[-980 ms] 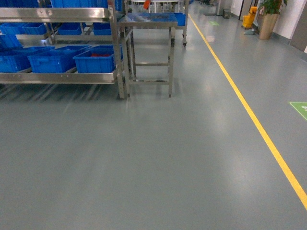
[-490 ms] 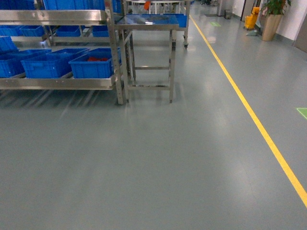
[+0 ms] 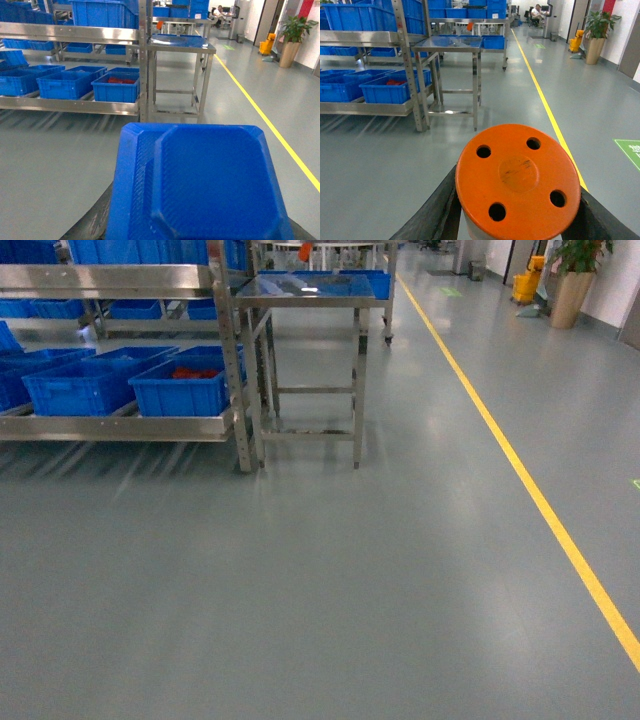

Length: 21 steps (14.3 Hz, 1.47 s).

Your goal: Sort blue parts and orange caps into right shelf containers

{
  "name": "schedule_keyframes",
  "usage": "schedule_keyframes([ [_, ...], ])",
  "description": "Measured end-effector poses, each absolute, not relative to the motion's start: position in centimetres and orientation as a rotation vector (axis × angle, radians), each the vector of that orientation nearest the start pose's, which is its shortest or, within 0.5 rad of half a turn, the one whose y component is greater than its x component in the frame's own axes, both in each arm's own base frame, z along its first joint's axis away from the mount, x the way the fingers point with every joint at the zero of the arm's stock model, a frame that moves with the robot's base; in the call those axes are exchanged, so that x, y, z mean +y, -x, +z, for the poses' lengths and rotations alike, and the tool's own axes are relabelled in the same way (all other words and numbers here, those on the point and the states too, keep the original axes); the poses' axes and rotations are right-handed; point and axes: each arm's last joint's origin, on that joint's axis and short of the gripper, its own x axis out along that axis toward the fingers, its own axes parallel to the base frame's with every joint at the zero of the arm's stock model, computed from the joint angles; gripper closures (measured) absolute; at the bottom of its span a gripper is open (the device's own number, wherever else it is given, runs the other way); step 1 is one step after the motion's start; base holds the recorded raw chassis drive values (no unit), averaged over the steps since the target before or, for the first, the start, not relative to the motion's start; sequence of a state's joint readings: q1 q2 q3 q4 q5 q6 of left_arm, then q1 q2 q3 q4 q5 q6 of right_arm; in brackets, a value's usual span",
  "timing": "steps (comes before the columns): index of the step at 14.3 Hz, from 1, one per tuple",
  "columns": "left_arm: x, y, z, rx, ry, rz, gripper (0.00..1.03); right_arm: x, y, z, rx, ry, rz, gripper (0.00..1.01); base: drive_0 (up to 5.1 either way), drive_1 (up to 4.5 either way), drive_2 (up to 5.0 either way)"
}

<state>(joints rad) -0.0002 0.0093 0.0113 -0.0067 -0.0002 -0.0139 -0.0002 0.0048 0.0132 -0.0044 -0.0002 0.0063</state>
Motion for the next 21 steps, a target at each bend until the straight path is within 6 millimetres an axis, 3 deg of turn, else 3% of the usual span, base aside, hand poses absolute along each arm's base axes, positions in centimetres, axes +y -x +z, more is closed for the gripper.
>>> schedule_keyframes([
  [21, 0.00, -9.76, 16.60, 0.005, 0.014, 0.000, 0.61, 0.00, -9.72, 16.69, -0.001, -0.006, 0.000, 0.56, 0.0, 4.14, -4.2],
])
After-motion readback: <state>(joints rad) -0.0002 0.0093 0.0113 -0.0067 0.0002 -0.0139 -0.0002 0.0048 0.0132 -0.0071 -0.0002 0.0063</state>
